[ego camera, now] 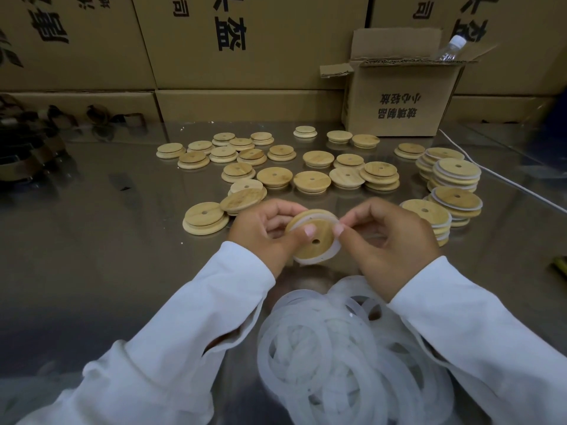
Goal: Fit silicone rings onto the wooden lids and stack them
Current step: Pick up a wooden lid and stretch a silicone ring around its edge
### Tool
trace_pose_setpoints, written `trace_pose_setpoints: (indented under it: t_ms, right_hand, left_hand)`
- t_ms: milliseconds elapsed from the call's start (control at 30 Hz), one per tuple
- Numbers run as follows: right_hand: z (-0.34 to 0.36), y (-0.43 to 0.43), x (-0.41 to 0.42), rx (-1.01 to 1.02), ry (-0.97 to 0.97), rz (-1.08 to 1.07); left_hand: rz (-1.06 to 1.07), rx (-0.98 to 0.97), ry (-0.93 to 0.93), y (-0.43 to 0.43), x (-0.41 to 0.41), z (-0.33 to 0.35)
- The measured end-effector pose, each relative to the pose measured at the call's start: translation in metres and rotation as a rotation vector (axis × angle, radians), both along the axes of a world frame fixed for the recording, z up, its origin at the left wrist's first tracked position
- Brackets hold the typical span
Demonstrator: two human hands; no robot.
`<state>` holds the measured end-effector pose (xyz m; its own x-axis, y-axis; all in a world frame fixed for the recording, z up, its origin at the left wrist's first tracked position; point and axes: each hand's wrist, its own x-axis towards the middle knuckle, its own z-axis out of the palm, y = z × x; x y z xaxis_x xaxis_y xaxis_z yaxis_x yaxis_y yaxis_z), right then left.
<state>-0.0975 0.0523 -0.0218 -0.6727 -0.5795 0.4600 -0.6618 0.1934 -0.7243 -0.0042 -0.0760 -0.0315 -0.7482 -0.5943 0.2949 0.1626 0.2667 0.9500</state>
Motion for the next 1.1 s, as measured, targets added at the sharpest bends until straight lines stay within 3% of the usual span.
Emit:
trace_pose_setpoints:
  t_ms: [500, 833, 1100]
  right_hand:
    - [0.013, 0.002, -0.008, 0.012, 0.036, 0.052]
    - [-0.001, -0.002, 0.002, -0.15, -0.247, 0.017]
    - [-0.006, -0.005, 0.0, -0.139, -0.212, -0.09]
  left_hand:
    - [-0.055, 0.151, 0.096, -0.004, 0.002, 0.006]
    - [-0.017, 0.341, 0.094, -0.003, -0.005, -0.005]
    - [-0.099, 0.349, 0.025, -0.001, -0.006, -0.005]
